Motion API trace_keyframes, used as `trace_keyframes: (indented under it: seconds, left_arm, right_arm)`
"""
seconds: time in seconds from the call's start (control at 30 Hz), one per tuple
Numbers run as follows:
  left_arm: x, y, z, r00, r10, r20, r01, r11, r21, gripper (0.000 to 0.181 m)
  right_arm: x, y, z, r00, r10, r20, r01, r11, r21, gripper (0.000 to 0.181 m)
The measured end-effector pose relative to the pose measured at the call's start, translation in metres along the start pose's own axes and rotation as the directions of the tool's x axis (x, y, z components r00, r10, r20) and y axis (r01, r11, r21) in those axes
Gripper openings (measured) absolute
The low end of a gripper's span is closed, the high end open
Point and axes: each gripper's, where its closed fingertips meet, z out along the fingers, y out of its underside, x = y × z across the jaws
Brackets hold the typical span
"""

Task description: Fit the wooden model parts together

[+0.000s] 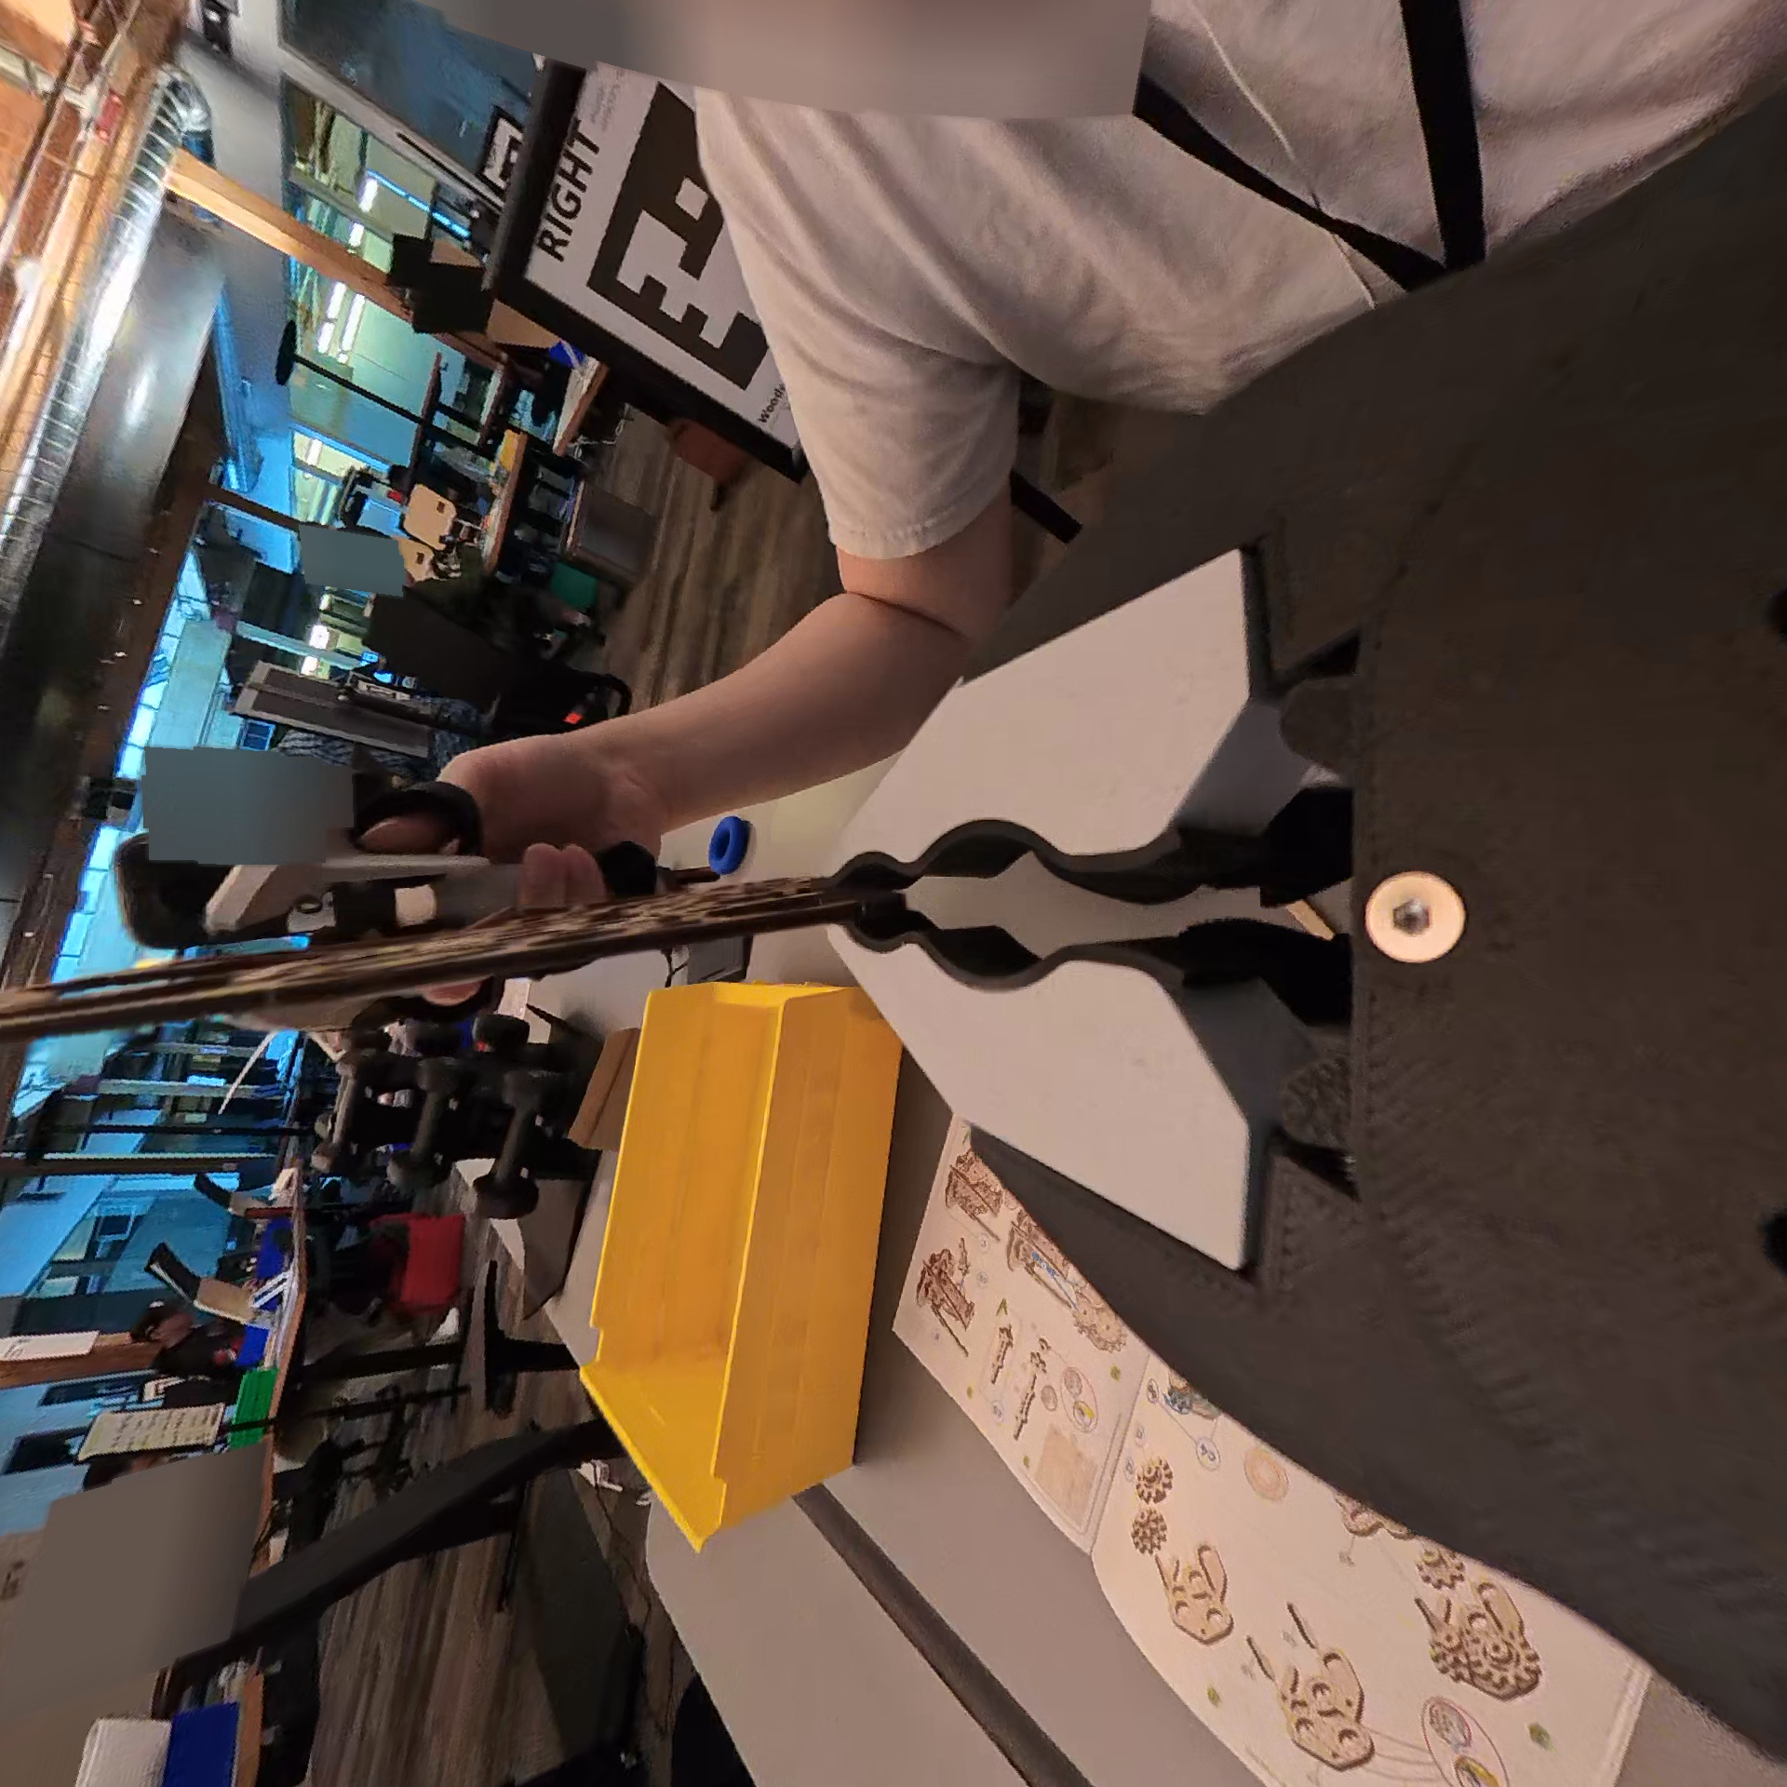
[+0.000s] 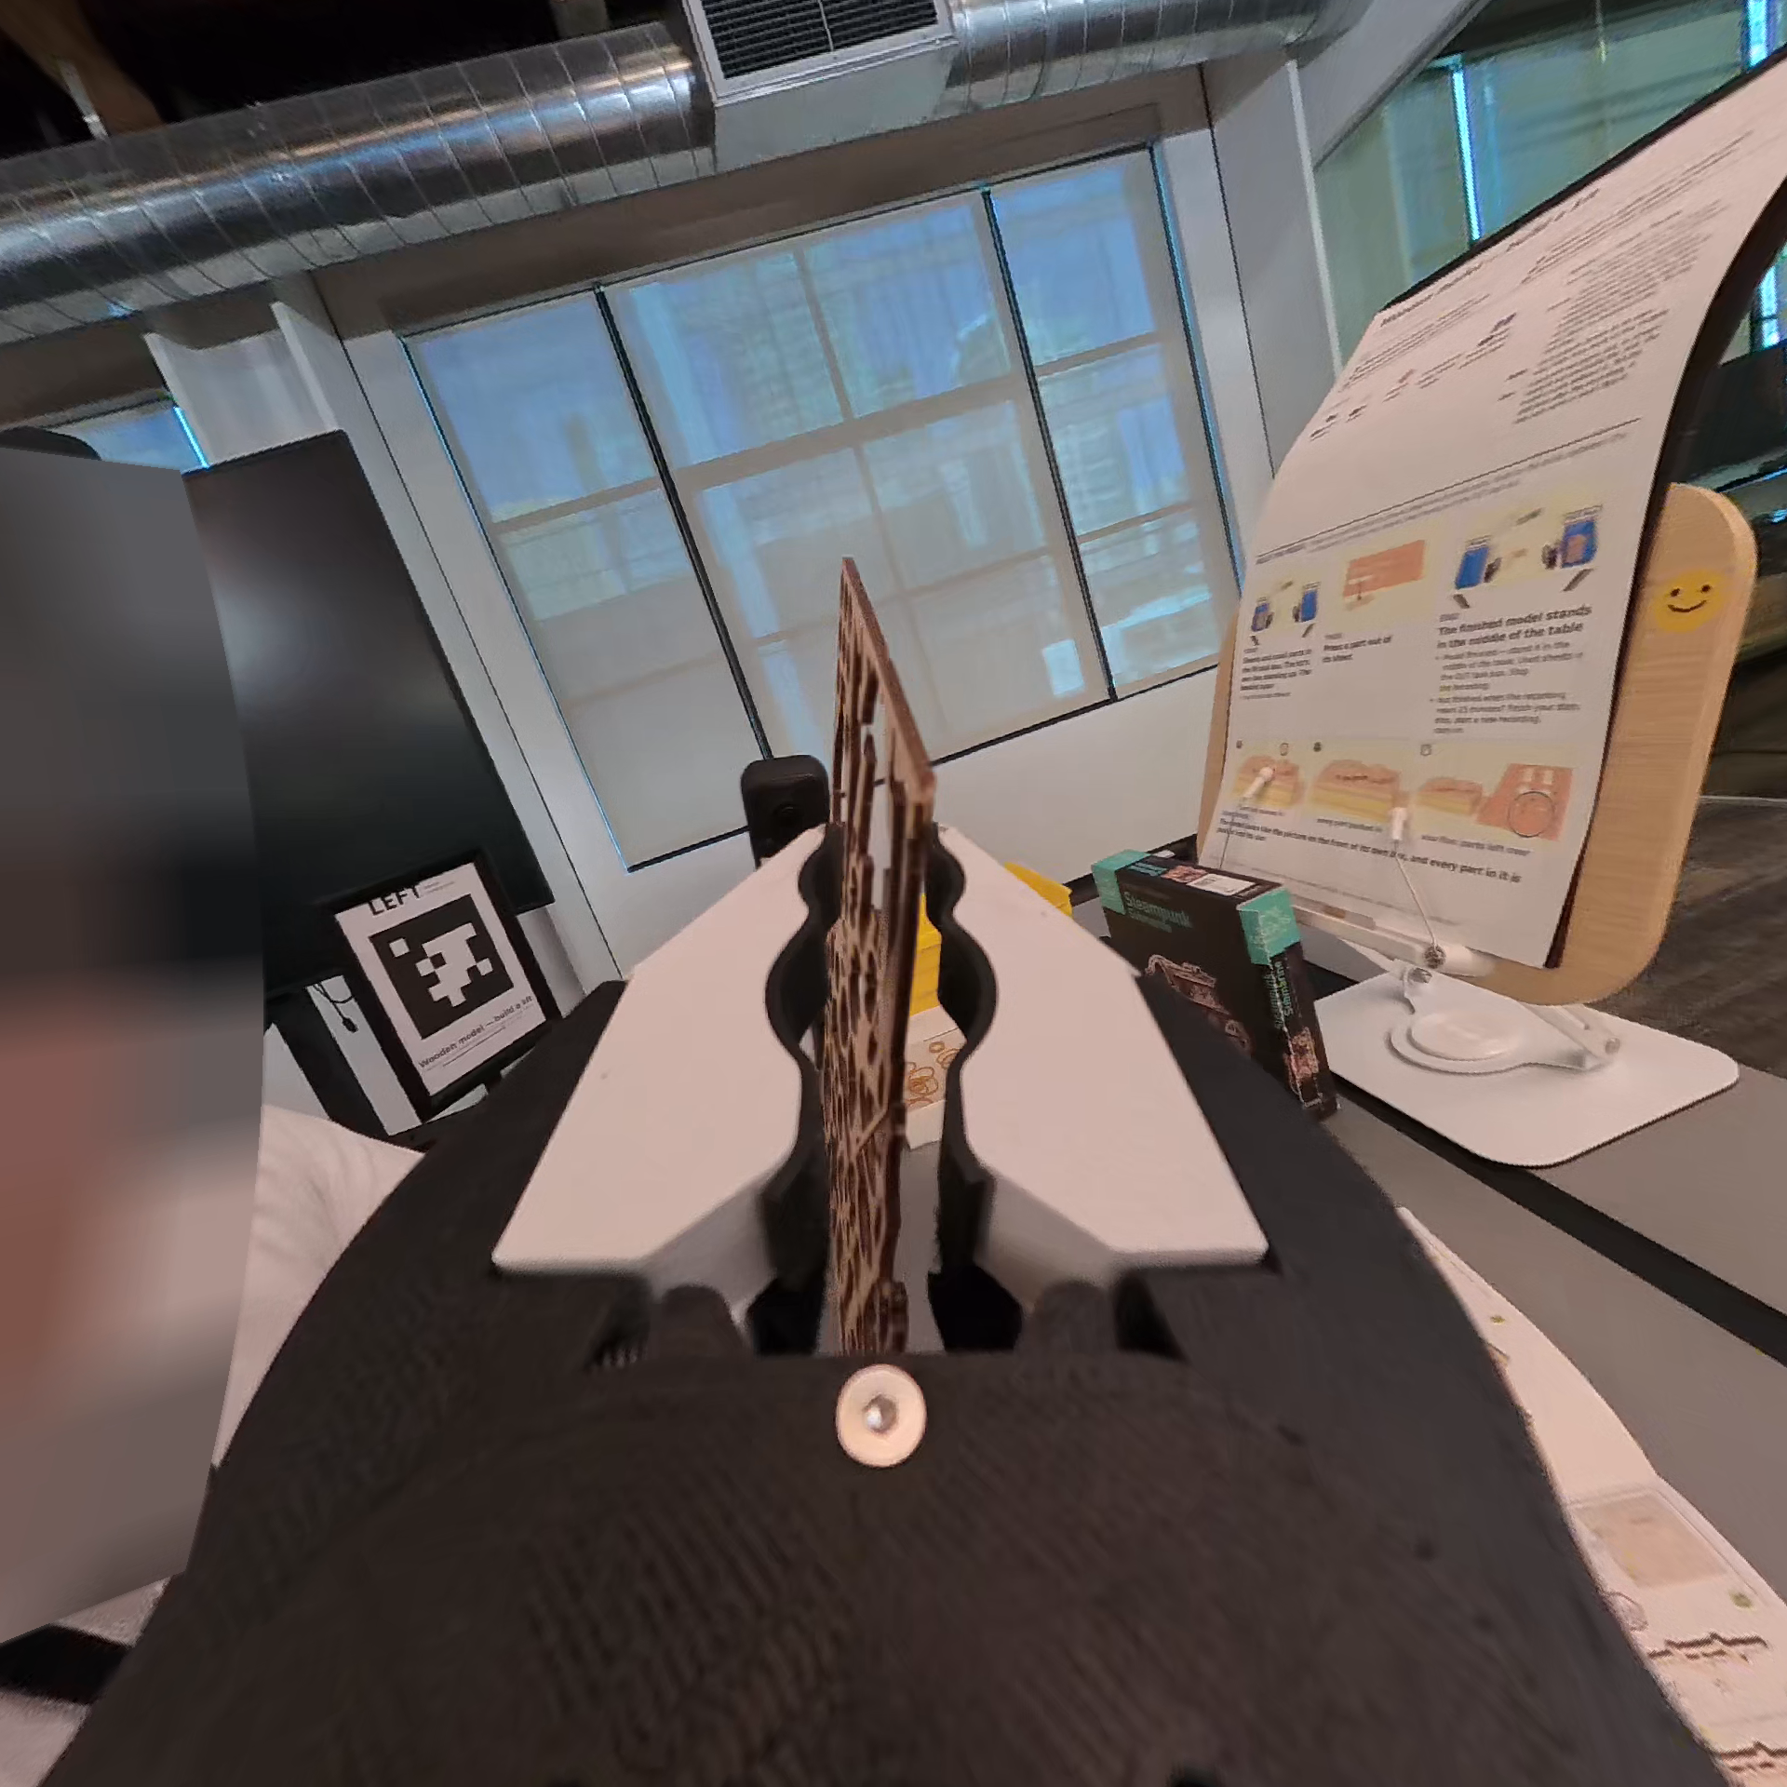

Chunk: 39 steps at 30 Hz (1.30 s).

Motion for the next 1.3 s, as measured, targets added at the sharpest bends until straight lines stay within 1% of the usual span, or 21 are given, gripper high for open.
trace_keyframes:
  seconds: [0.07,0.13,0.17,0.3,0.4,0.47,0.57,0.6,0.67,0.77,0.93,1.07,1.17,1.3]
  left_arm:
    - [0.001,-0.004,-0.002,0.999,-0.037,-0.032,0.038,0.999,0.036,0.001]
    - [-0.001,-0.008,-0.004,0.995,-0.084,-0.055,0.088,0.994,0.072,0.001]
    - [-0.003,-0.006,-0.003,0.994,-0.096,-0.057,0.100,0.992,0.073,0.001]
    - [-0.005,-0.006,0.000,0.993,-0.095,-0.066,0.100,0.991,0.090,0.001]
    - [0.002,-0.001,0.005,0.995,-0.065,-0.079,0.070,0.996,0.056,0.002]
    - [0.007,0.005,0.009,0.997,-0.030,-0.077,0.031,0.999,0.017,0.023]
    - [0.011,0.019,0.013,0.997,0.030,-0.068,-0.036,0.996,-0.085,0.041]
    - [0.008,0.023,0.013,0.998,0.048,-0.046,-0.052,0.993,-0.110,0.042]
    - [0.009,0.025,0.012,0.996,0.075,-0.048,-0.080,0.990,-0.119,0.040]
    - [0.011,0.016,0.013,0.997,0.061,-0.057,-0.065,0.996,-0.067,0.035]
    - [0.013,0.016,0.022,0.994,0.090,-0.062,-0.093,0.995,-0.045,0.033]
    - [0.013,0.013,0.027,0.996,0.059,-0.068,-0.060,0.998,-0.018,0.020]
    - [0.015,0.008,0.025,0.995,0.035,-0.099,-0.032,0.999,0.025,0.019]
    - [0.010,0.003,0.022,0.997,0.027,-0.078,-0.023,0.998,0.054,0.016]
  right_arm:
    - [0.002,0.001,0.001,1.000,0.017,-0.007,-0.017,1.000,-0.001,0.015]
    - [0.002,0.001,0.000,1.000,0.022,0.003,-0.022,1.000,-0.002,0.002]
    - [0.002,0.002,0.000,1.000,0.023,0.003,-0.023,1.000,-0.005,0.002]
    - [-0.002,0.000,-0.002,1.000,0.007,0.003,-0.007,1.000,-0.013,0.001]
    - [-0.005,0.001,-0.004,1.000,0.023,0.008,-0.022,0.999,-0.034,0.001]
    - [-0.005,-0.001,-0.006,1.000,0.021,0.007,-0.021,0.999,-0.031,0.001]
    - [-0.007,-0.003,-0.009,0.999,0.029,0.017,-0.028,0.999,-0.029,0.001]
    - [-0.007,-0.004,-0.009,0.999,0.036,0.020,-0.036,0.999,-0.025,0.001]
    - [-0.006,-0.004,-0.010,0.998,0.049,0.025,-0.048,0.999,-0.022,0.001]
    - [-0.006,-0.003,-0.008,0.997,0.070,0.040,-0.069,0.997,-0.023,0.001]
    - [-0.009,0.006,0.000,0.995,0.076,0.066,-0.072,0.996,-0.054,0.001]
    - [-0.012,0.012,0.006,0.995,0.067,0.079,-0.061,0.995,-0.077,0.001]
    - [-0.014,0.016,0.008,0.993,0.068,0.091,-0.060,0.994,-0.094,0.001]
    - [-0.015,0.020,0.012,0.993,0.068,0.098,-0.057,0.993,-0.108,0.001]
